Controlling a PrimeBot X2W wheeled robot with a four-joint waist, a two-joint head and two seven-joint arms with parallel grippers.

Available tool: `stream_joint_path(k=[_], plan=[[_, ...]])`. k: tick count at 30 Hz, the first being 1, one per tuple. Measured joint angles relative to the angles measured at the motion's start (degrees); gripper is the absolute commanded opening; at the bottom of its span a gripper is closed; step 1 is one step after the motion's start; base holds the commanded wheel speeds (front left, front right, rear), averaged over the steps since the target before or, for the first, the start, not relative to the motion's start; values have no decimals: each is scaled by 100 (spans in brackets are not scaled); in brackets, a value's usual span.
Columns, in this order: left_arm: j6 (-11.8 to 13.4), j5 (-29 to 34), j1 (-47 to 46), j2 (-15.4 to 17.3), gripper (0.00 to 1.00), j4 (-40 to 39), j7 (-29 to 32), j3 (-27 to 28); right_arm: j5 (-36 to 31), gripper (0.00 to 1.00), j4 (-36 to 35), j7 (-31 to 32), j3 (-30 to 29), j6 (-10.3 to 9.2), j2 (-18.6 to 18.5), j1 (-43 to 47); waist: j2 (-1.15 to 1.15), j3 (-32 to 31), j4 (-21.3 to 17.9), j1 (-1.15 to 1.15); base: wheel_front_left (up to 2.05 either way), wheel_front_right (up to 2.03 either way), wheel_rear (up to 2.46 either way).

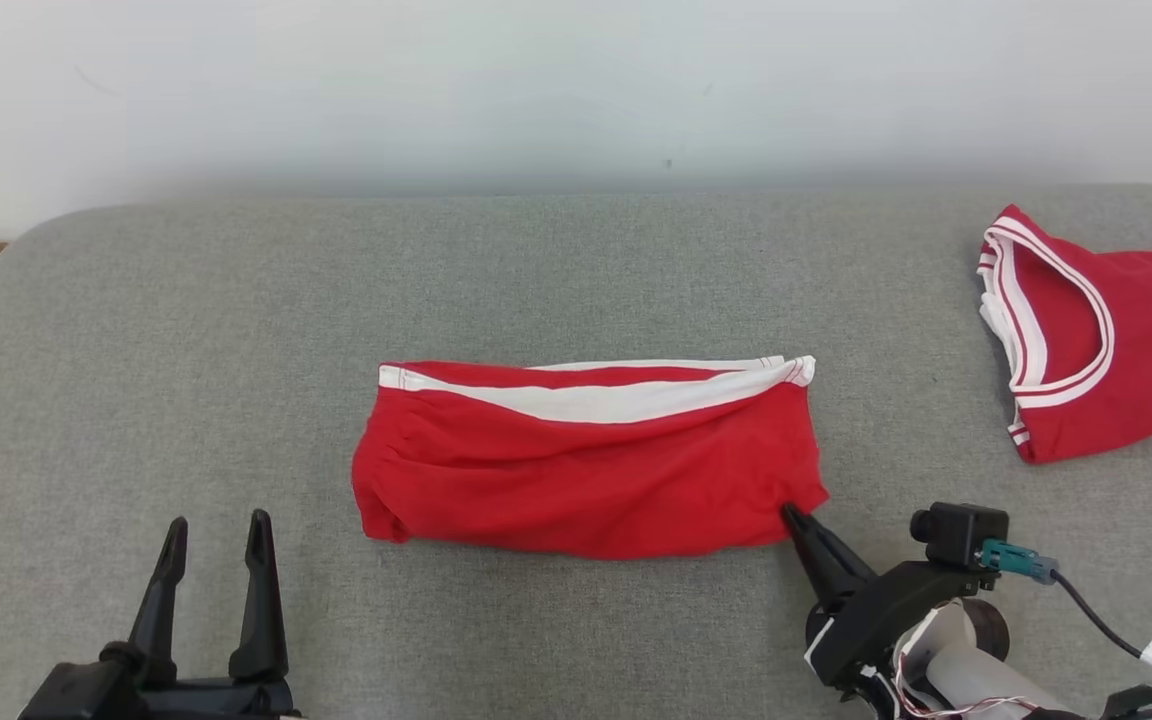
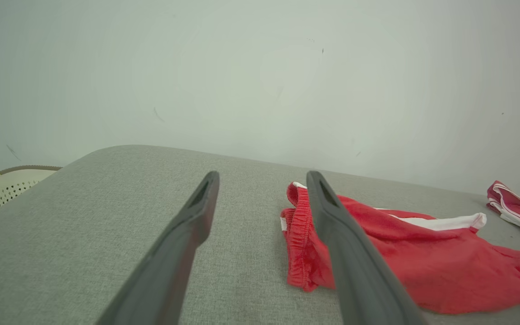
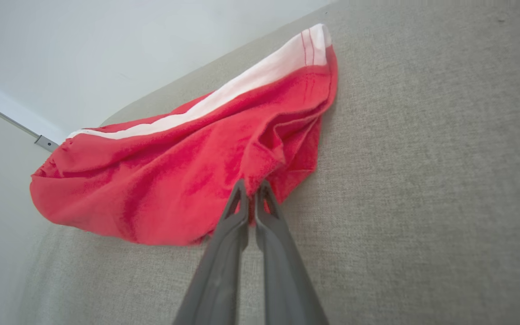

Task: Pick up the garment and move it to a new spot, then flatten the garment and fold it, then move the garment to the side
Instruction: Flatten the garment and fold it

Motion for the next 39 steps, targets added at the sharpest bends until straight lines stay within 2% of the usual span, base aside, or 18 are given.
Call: stream_joint_path(k=[1,2,3,5,8,12,19,25,33,39], plan=[[0,-1,13,1,100,0,0,1,-63,0,30,1,-45,0,4,8,0,-12,-6,0,0,0,0],[0,-1,31,1,100,3,0,1,-101,47,53,1,-96,-1,8,12,0,-25,-11,0,0,0,0],[-1,-1,52,0,100,7,0,1,-119,100,70,0,-133,-1,18,19,0,-37,-16,0,0,0,0],[-1,-1,70,0,100,9,0,4,-181,100,127,1,-203,-1,58,47,0,-57,-26,0,0,0,0],[-1,1,108,0,100,-4,0,38,-615,100,234,-2,-416,-1,69,35,0,-80,-70,1,0,0,0],[0,27,184,0,100,-23,0,110,-1491,100,130,-2,-913,-1,110,15,0,-100,-150,1,0,0,0],[46,342,355,1,100,-57,0,211,-2852,100,-632,-3,-2090,-1,394,518,0,-186,-301,0,0,0,0],[5,427,495,2,100,-54,0,365,-3809,100,-1214,-3,-2761,-1,615,1138,0,-308,-409,0,0,0,0],[54,455,726,3,100,-74,0,597,-4343,100,-1748,-3,-3441,-1,826,1822,0,-512,-535,0,0,0,0],[82,446,840,3,100,-109,0,639,-4617,100,-2060,-3,-3693,-1,945,2153,-1,-580,-574,0,0,0,0]])
